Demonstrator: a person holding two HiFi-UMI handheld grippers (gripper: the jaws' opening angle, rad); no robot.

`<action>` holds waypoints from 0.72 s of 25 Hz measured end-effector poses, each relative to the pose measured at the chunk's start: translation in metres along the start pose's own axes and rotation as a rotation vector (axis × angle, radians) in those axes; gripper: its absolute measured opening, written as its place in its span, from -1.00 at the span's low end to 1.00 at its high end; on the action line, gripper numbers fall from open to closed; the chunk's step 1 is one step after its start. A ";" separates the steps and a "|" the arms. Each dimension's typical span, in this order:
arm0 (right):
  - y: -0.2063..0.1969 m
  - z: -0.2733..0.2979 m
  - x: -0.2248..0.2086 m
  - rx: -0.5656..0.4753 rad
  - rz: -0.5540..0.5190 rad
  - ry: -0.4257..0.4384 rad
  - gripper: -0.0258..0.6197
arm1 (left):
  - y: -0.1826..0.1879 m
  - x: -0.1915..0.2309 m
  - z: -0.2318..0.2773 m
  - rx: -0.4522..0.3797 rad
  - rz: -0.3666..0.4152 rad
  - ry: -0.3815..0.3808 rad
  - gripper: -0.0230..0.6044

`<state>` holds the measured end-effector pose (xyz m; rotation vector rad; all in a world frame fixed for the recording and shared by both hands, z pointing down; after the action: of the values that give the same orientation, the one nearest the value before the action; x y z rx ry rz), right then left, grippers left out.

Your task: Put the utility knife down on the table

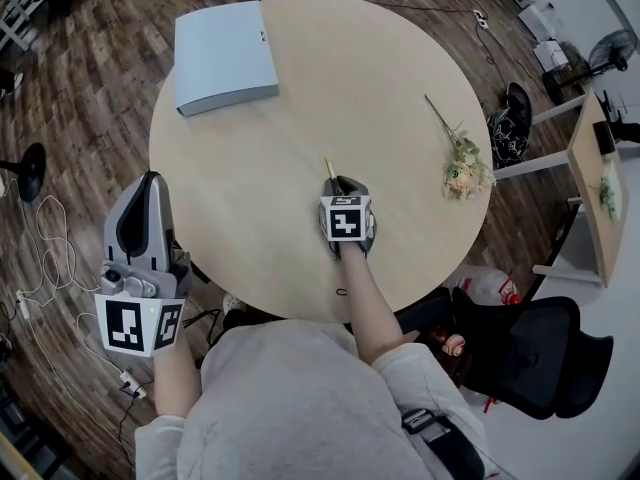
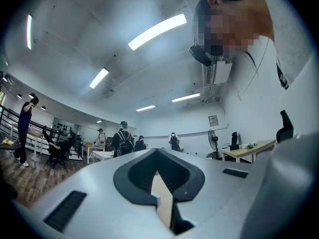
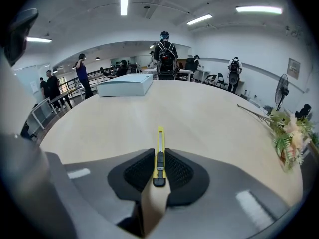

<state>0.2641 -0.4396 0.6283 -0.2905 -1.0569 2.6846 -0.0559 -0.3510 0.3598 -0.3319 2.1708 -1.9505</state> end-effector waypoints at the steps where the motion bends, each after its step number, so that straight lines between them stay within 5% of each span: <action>1: 0.000 0.001 0.000 0.005 -0.003 0.001 -0.69 | 0.000 0.001 0.000 0.001 0.000 0.002 -0.90; 18: 0.006 -0.006 0.005 -0.022 -0.006 -0.033 -0.64 | 0.006 0.012 -0.008 -0.018 0.000 -0.001 -0.90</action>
<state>0.2604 -0.4385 0.6200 -0.2480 -1.0960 2.6824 -0.0702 -0.3464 0.3542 -0.3365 2.1891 -1.9310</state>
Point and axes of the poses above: the fingertips, and each gripper's own axes: z forward along the fingers, x to its left, y out of its top, the point moved 10 cm from there along -z, backward along the fingers, and after that the axes turned 5 degrees about y, right-handed, at the moved point
